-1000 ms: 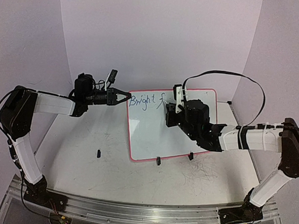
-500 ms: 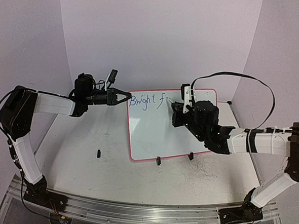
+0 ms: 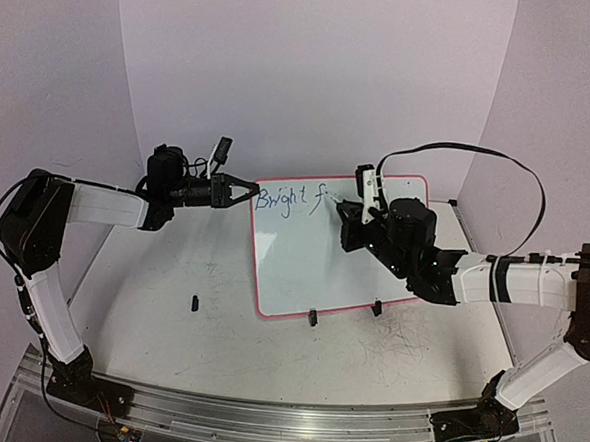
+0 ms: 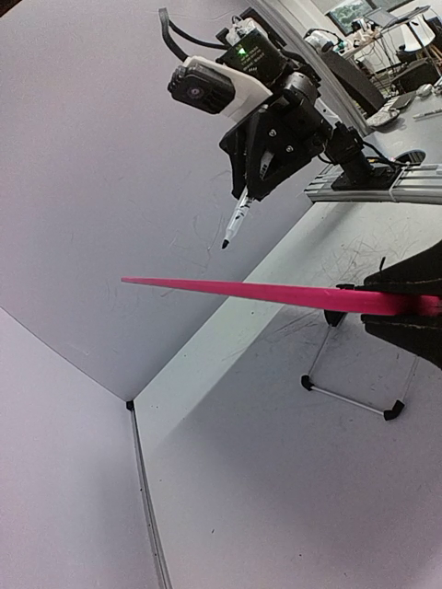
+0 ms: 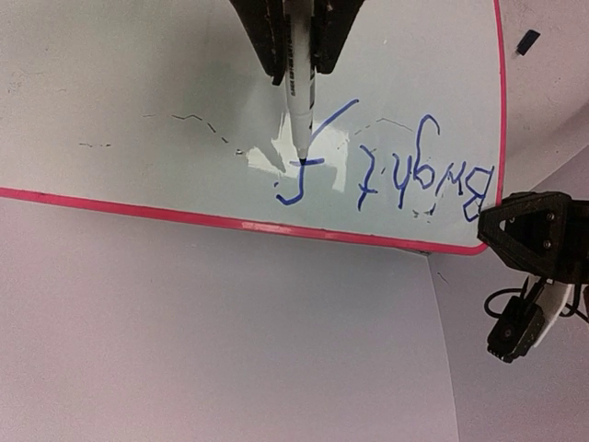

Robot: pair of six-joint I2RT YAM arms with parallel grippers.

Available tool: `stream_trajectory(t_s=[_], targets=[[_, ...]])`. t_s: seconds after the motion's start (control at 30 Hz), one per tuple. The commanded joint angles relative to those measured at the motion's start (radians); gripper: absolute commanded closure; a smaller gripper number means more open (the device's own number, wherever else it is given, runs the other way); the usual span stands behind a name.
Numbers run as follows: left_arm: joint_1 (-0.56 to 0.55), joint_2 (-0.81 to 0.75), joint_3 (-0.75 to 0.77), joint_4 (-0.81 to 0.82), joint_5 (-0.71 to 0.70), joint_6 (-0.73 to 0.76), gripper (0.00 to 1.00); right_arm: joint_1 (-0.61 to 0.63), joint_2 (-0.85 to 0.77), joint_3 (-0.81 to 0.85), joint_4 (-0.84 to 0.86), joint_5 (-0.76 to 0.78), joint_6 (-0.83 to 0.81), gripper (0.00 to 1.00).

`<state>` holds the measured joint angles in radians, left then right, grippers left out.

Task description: Write a sentence on the whiteboard

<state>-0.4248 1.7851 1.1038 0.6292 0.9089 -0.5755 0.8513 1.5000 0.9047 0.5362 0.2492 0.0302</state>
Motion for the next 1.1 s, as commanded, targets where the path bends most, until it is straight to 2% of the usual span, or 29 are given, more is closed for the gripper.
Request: stream_trajectory(t_s=[0.0,1.07], targets=[[-0.031,0.005,0.002,-0.016,0.021,0.009,1.0,-0.005,0.01,0.005,0.033,-0.021,0.001,1.0],[-0.034,0.008,0.005,-0.019,0.024,0.012,1.0,0.003,0.065,0.064,0.028,0.059,-0.014,1.0]])
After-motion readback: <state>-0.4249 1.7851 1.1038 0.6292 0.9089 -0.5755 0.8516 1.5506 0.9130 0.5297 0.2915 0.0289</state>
